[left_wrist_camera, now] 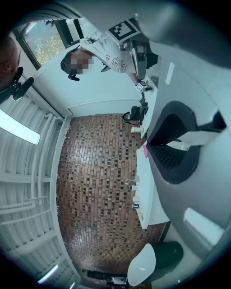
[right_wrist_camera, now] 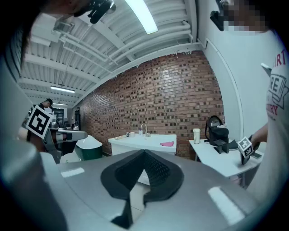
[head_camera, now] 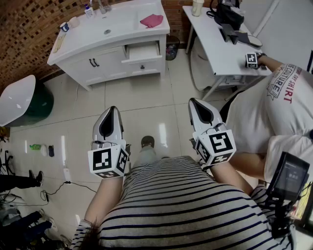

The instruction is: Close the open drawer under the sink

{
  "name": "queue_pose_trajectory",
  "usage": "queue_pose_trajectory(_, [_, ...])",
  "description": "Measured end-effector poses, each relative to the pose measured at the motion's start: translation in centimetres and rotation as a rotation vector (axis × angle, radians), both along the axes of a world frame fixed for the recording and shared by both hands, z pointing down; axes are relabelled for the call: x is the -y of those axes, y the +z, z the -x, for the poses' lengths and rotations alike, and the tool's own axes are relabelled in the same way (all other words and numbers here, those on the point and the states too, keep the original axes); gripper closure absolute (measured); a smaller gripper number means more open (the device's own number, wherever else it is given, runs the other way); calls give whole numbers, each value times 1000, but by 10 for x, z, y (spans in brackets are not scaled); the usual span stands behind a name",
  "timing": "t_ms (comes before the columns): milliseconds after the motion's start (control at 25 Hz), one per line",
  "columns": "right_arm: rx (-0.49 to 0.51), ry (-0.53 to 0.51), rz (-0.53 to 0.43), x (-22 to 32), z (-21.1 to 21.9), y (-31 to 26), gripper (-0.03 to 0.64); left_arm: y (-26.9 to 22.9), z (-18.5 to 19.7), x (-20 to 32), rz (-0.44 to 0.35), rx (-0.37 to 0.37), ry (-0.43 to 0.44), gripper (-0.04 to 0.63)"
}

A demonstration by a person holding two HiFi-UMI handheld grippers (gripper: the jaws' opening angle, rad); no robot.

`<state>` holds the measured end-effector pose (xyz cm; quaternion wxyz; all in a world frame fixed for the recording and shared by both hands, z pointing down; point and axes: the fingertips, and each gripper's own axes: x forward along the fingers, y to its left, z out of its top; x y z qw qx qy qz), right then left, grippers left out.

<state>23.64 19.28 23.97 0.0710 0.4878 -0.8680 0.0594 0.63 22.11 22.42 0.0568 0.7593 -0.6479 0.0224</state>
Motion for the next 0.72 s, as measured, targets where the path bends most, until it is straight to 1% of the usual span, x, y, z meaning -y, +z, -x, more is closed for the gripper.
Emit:
queue_pose_trajectory(200, [7, 16, 19, 35, 1, 17, 617, 23, 14, 34, 25, 24, 6, 581])
queue_pose_trajectory(360, [-14, 25, 30, 74, 17, 35, 617, 44, 35, 76, 43, 21, 14, 581])
queue_pose_trajectory(440, [-9, 28, 38, 101, 28, 42, 617, 53, 44, 105, 50, 21, 26, 581])
queue_pose_trajectory(560, [-5, 31, 54, 155, 50, 49, 617, 64, 58, 161, 70, 22, 48, 581])
queue_pose_trajectory(720, [-42, 31, 102, 235, 90, 58, 617, 78, 82, 244, 125, 10, 102, 581])
